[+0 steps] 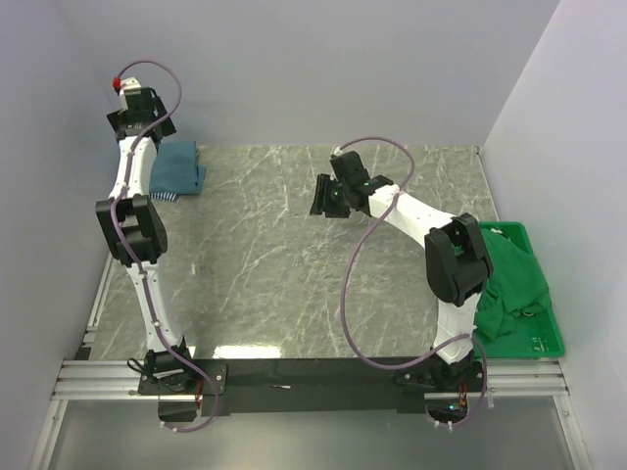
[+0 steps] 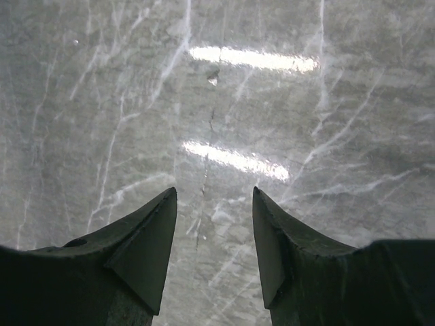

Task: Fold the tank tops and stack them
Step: Neatly place the folded tank top to the corner

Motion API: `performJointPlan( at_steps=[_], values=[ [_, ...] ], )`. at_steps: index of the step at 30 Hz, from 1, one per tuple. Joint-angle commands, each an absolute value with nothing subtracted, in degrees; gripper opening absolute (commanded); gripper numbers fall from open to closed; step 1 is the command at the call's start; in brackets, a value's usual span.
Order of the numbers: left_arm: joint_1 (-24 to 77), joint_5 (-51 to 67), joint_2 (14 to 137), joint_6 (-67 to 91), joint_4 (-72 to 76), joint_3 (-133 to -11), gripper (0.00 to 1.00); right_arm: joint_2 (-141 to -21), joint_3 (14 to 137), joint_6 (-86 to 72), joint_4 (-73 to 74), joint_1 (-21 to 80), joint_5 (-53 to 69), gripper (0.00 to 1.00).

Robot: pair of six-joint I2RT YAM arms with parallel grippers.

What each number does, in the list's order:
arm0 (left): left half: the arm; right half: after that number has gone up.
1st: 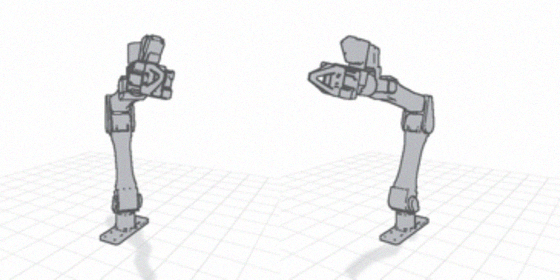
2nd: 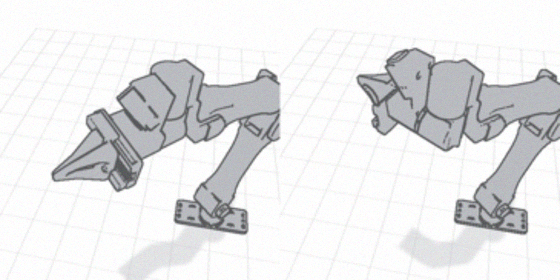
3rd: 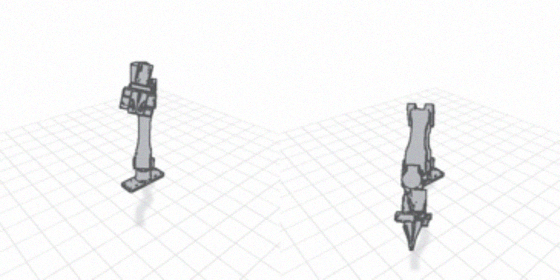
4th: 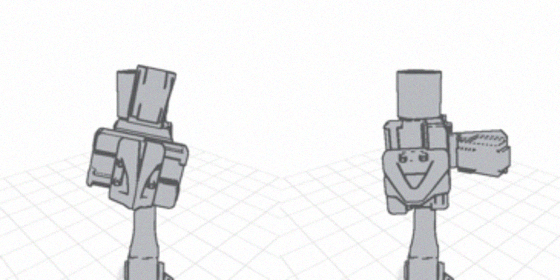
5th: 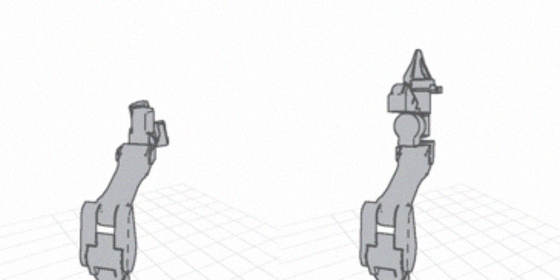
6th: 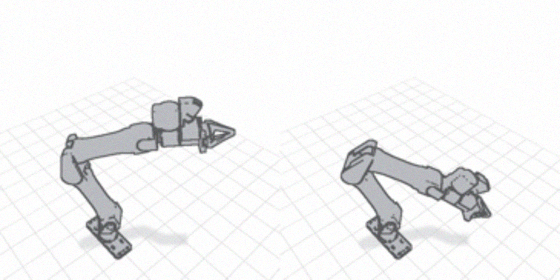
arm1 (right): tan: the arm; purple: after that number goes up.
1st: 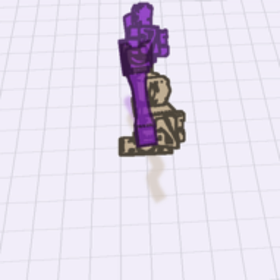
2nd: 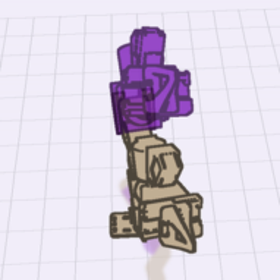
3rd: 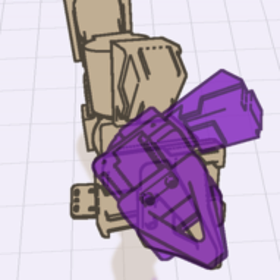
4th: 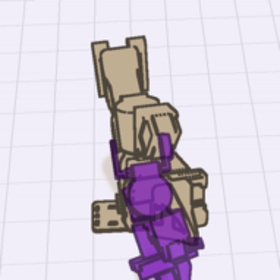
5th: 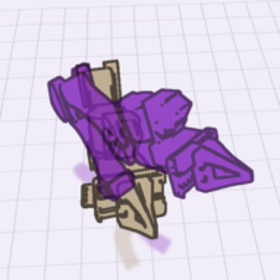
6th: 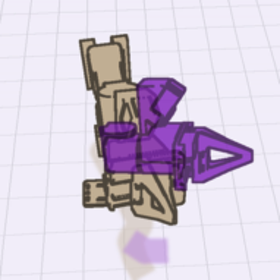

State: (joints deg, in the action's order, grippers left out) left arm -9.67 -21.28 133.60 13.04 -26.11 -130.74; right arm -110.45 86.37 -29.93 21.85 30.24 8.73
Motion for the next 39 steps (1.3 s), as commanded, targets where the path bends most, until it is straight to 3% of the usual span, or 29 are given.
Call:
performJointPlan(
  at_steps=[1,11,15,28,33,39],
  values=[
    [-9.41,-14.42,126.22,19.41,-21.62,-128.68,0.99,-105.74,84.55,-29.44,20.57,30.67,7.12,0.56],
    [-5.28,-10.28,118.84,29.34,-21.44,-120.77,0.99,-99.94,80.69,-30.15,19.78,30.59,4.93,0.56],
    [-1.59,-8.00,111.37,34.97,-19.25,-108.50,0.99,-95.72,77.45,-30.15,20.48,30.50,2.56,0.56],
    [40.92,-21.09,80.97,35.59,-19.77,-71.91,0.99,-61.30,56.35,-32.08,20.83,29.53,-7.98,0.57],
    [47.10,-21.71,76.12,37.96,-21.53,-65.22,0.99,-48.81,45.72,-34.44,21.01,29.44,-12.12,0.59],
    [47.55,-18.11,72.34,38.76,-22.06,-62.76,0.99,-42.54,40.26,-35.59,22.06,29.44,-15.73,0.61]
  ],
)
